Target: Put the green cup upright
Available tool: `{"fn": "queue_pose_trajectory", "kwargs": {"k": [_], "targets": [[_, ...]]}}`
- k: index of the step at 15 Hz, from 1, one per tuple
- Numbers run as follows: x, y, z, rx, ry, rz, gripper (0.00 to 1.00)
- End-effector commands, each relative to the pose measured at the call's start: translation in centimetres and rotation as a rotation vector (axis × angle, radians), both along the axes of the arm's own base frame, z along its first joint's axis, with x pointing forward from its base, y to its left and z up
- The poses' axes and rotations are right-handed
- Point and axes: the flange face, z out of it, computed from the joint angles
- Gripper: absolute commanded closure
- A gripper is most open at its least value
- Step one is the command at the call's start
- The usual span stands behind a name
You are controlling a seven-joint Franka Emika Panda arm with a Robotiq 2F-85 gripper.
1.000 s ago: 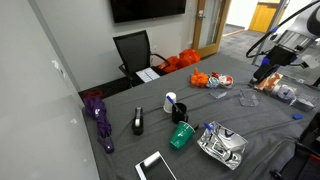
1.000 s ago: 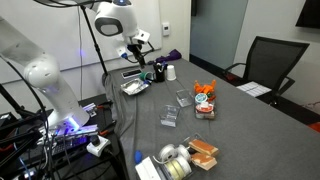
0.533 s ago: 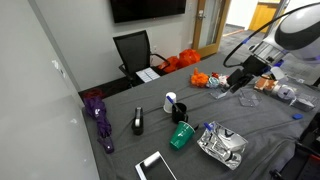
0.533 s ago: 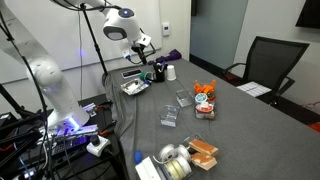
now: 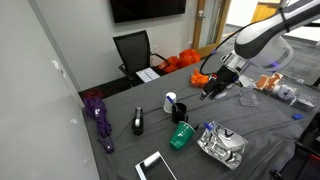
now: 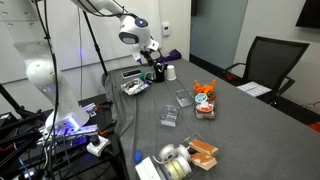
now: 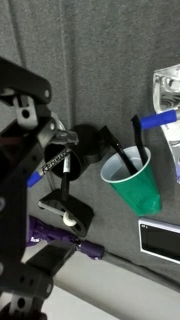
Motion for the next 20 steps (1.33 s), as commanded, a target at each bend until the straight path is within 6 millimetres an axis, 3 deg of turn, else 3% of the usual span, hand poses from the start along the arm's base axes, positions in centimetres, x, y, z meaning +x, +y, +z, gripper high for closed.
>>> {"fn": "queue_pose_trajectory", "kwargs": {"k": [1,8,15,20], "targets": [[2.8,0.3,-2.8,-0.012,0.07,0.057,0.0],[2.2,1.5,-6.0,0.035,0.198,0.125,0.0],[2.0,1.5,-6.0,0.027,0.186,0.103,0.0],[2.7,3.4,-8.4,0.052,0.251,0.2,0.0]]}}
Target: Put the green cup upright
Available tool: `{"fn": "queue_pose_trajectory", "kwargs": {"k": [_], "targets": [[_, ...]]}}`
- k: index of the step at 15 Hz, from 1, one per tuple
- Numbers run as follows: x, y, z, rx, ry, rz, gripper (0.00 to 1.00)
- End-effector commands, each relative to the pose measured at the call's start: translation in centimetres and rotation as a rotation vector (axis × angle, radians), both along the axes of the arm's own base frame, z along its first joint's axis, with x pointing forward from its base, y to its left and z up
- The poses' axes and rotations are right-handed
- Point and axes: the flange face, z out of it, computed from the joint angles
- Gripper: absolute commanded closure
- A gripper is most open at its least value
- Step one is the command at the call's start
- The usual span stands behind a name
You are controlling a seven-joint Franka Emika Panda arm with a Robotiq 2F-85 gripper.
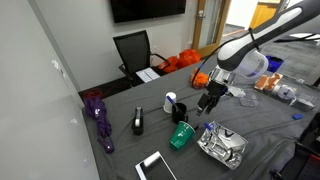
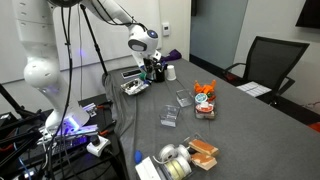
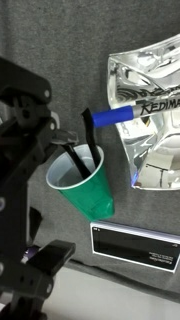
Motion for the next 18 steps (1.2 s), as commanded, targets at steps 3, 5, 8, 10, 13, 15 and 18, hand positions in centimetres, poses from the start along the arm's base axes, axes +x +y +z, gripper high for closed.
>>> {"fn": "queue_pose_trajectory", "kwargs": {"k": [3,5,8,10,13,15,18], "targets": [[1.3,1.7,-2.7,0.028,0.063,0.083,0.0],[1.8,2.1,-3.5,0.027,0.064,0.094,0.0],[2.4,2.6,-4.4,0.035,0.06,0.107,0.0],[2.8,3.2,-5.1,0.043,0.049,0.126,0.0],[3.3,4.0,-6.0,0.046,0.04,0.136,0.0],[3.4,4.5,-6.6,0.049,0.039,0.144,0.0],[3.6,5.4,-7.3,0.059,0.028,0.154,0.0]]}}
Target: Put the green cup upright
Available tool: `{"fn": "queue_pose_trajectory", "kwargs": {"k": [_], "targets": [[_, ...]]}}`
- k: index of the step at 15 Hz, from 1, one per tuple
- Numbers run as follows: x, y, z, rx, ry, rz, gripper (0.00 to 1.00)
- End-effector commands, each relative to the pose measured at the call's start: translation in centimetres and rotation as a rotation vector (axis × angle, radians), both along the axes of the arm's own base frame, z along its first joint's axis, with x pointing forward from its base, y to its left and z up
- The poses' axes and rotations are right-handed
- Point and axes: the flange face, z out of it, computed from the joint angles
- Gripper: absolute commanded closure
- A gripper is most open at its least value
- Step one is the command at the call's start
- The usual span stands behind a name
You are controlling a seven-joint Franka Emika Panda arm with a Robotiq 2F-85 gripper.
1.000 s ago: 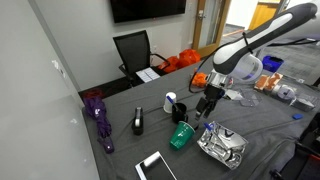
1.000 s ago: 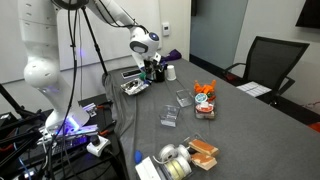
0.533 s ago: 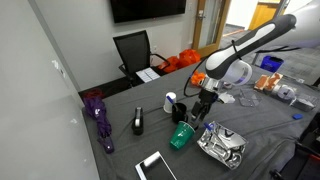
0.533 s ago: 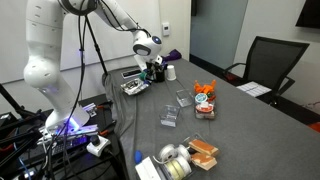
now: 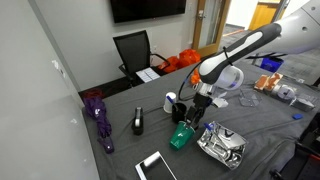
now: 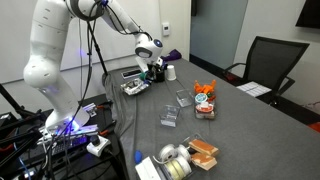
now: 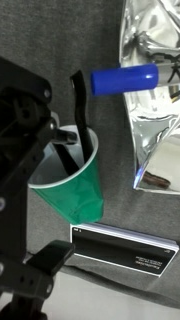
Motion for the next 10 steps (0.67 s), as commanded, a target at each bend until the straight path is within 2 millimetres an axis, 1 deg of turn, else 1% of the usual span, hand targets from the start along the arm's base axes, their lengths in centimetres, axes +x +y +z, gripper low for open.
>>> {"fn": "queue_pose_trajectory", "kwargs": {"k": [1,3,4,5,10], "targets": [[0.73,0.71,-0.96,0.017,-0.02,0.03,0.0],[0.91,1.08,-1.26,0.028,-0.017,0.031,0.0],[0.99,1.21,-1.33,0.039,-0.015,0.031,0.25],[1.06,1.33,-1.35,0.044,-0.015,0.031,0.26],[1.21,1.5,-1.33,0.063,-0.019,0.044,0.63]]}}
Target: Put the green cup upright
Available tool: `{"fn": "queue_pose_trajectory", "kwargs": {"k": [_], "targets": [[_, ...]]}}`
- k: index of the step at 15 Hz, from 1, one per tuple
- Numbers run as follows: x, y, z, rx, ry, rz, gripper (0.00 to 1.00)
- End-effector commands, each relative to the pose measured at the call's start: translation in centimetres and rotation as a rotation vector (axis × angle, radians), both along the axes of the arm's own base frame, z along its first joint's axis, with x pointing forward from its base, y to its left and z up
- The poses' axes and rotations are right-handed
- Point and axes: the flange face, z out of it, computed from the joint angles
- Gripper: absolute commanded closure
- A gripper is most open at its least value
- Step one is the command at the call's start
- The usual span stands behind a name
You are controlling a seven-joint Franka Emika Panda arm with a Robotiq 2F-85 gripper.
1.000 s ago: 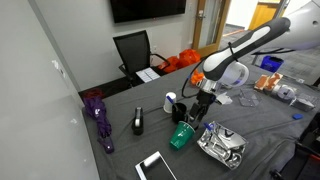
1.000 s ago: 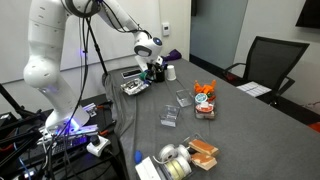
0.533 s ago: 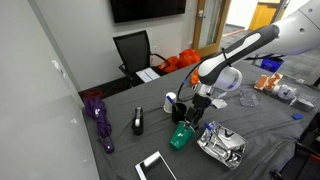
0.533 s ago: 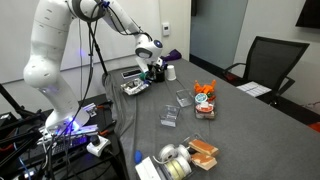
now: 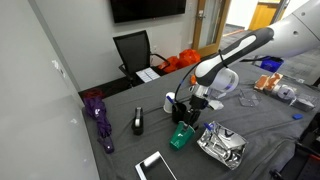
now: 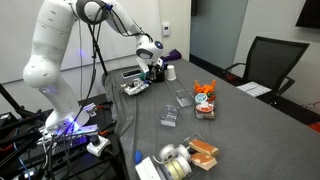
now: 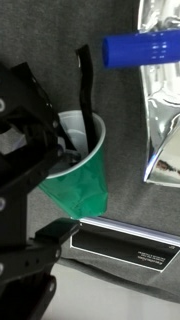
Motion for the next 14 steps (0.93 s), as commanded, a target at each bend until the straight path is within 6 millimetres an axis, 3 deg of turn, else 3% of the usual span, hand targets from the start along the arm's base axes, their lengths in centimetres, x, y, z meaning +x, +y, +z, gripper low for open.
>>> {"fn": "queue_pose_trajectory", "kwargs": {"k": [1,5,14], "targets": [[0.47,-0.13,-0.22,0.029,-0.015,0.019,0.69],[0.38,-0.24,-0.33,0.031,-0.017,0.03,0.97],[0.06,-0.27,0.2,0.042,-0.033,0.046,0.99]]}}
